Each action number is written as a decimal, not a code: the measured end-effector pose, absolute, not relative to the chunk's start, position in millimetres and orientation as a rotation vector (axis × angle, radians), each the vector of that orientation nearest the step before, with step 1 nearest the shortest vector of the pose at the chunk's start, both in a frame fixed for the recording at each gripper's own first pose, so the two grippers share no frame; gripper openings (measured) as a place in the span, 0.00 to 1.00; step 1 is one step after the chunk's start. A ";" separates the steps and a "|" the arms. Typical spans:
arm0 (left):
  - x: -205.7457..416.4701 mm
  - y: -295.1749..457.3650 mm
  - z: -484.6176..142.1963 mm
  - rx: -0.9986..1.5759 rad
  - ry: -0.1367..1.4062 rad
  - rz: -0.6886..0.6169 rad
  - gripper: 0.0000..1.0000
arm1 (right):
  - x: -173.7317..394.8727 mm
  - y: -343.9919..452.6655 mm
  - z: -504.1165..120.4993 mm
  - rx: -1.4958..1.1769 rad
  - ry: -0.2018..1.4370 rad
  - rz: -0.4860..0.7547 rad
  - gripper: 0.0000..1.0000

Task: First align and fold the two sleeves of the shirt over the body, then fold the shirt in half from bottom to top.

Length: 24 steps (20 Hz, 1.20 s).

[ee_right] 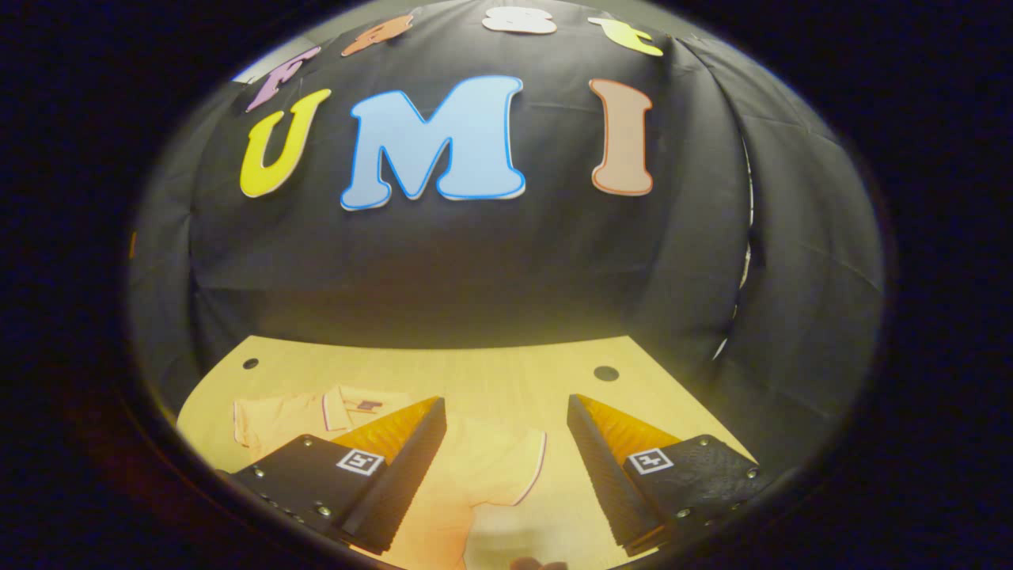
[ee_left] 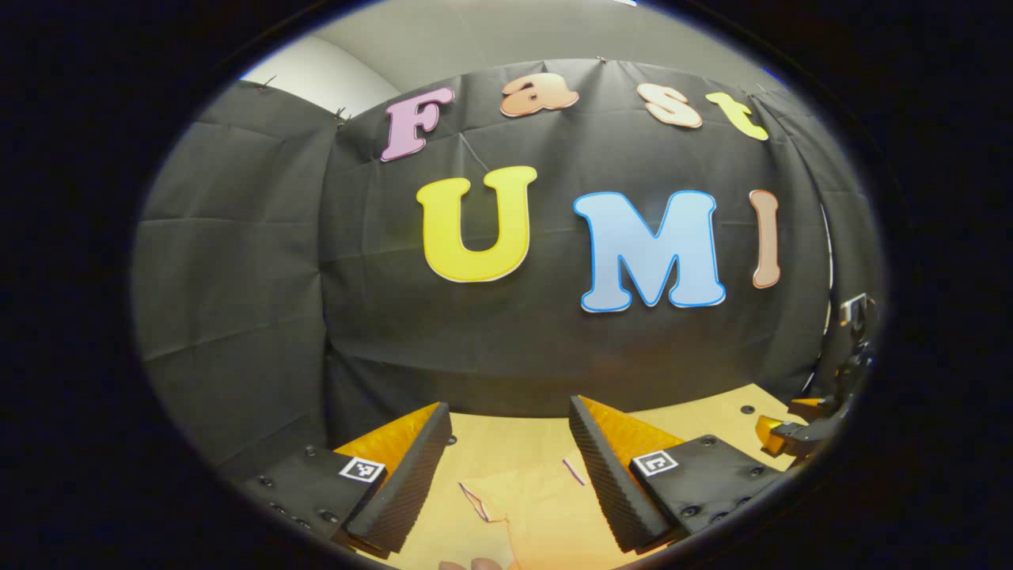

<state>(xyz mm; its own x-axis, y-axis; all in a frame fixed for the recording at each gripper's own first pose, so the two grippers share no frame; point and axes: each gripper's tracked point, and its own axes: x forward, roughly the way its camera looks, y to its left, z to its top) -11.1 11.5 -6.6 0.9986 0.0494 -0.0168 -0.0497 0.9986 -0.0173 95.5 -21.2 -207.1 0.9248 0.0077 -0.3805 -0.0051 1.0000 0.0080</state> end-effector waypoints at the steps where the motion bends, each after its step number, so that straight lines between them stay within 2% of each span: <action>1: -12.9 14.8 -9.0 -0.017 0.020 0.059 0.99 | 102.5 -24.3 -225.2 0.013 0.435 -0.001 0.96; 13: -16.1 28.0 -18.5 -0.010 0.060 0.106 0.99 | 123.4 -25.3 -376.4 0.056 0.794 -0.031 0.97; 21: -11.1 31.2 -26.9 -0.014 0.086 0.123 0.98 | 121.3 -25.5 -402.3 0.063 0.881 -0.047 0.97; 23: -8.6 29.2 -25.5 -0.016 0.085 0.123 0.98 | 123.2 -22.5 -404.2 0.070 0.896 -0.038 0.91; 24: -8.7 28.3 -25.5 -0.017 0.082 0.121 1.00 | 124.2 -22.8 -405.2 0.073 0.916 -0.032 0.76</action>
<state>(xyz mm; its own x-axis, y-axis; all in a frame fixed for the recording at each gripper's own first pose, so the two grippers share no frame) -8.7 28.3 -25.5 0.9893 0.1201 -0.0830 -0.1215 0.9925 -0.0120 124.2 -22.8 -405.2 0.6087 0.0030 -0.7934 0.0590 0.9971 0.0490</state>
